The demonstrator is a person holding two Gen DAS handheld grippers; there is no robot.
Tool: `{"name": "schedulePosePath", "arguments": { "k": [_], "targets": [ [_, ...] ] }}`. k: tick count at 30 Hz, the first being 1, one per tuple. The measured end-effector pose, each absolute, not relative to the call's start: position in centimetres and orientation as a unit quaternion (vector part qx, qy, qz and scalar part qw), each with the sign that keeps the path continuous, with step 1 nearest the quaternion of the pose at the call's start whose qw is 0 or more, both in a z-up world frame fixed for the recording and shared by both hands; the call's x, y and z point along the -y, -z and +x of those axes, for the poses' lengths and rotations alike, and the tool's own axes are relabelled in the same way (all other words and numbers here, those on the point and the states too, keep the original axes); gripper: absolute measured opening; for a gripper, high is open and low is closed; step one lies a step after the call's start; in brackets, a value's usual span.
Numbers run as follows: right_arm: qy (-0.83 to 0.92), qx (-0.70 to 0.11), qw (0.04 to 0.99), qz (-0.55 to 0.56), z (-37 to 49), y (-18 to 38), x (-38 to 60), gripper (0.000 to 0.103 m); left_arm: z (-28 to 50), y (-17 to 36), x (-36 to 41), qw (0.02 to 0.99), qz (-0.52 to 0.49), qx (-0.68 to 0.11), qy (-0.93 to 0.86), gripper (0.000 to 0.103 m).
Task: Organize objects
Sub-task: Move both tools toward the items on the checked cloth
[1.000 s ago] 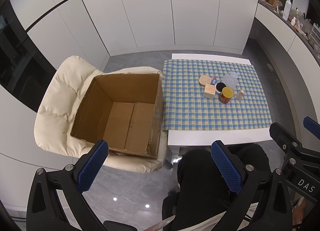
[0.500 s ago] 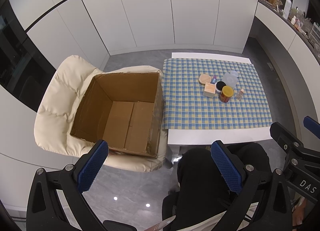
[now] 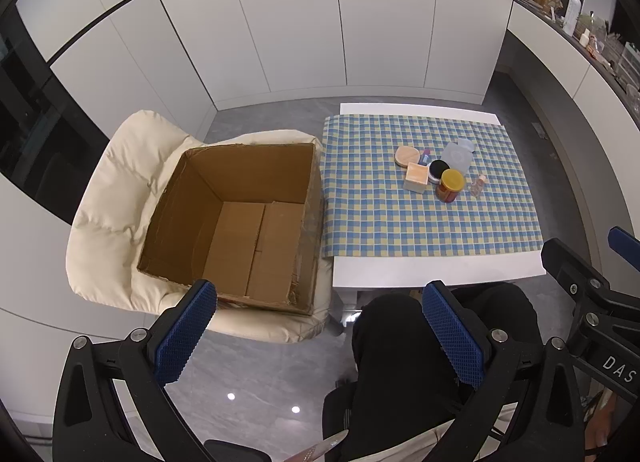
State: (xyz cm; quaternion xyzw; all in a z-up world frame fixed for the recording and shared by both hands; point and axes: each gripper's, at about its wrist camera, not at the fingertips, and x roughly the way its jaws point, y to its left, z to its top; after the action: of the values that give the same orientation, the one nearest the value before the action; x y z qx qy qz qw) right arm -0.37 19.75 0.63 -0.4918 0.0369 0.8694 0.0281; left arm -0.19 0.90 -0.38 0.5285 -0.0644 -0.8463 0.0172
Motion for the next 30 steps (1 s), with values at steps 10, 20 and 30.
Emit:
{"name": "schedulePosePath", "arguments": {
  "k": [10, 20, 30],
  "targets": [
    [-0.870, -0.042, 0.032, -0.490, -0.6, -0.7, -20.2, 0.103, 0.1, 0.2, -1.7, 0.016, 0.522, 0.063, 0.850, 0.102],
    [-0.872, -0.048, 0.040, -0.486, 0.1, -0.8, -22.7, 0.103, 0.3, -0.3, -4.1, 0.008, 0.520, 0.068, 0.851, 0.102],
    [-0.872, -0.062, 0.051, -0.483, 1.4, -0.7, -26.5, 0.103, 0.5, 0.0, -7.8, -0.005, 0.525, 0.070, 0.848, 0.102]
  ]
}}
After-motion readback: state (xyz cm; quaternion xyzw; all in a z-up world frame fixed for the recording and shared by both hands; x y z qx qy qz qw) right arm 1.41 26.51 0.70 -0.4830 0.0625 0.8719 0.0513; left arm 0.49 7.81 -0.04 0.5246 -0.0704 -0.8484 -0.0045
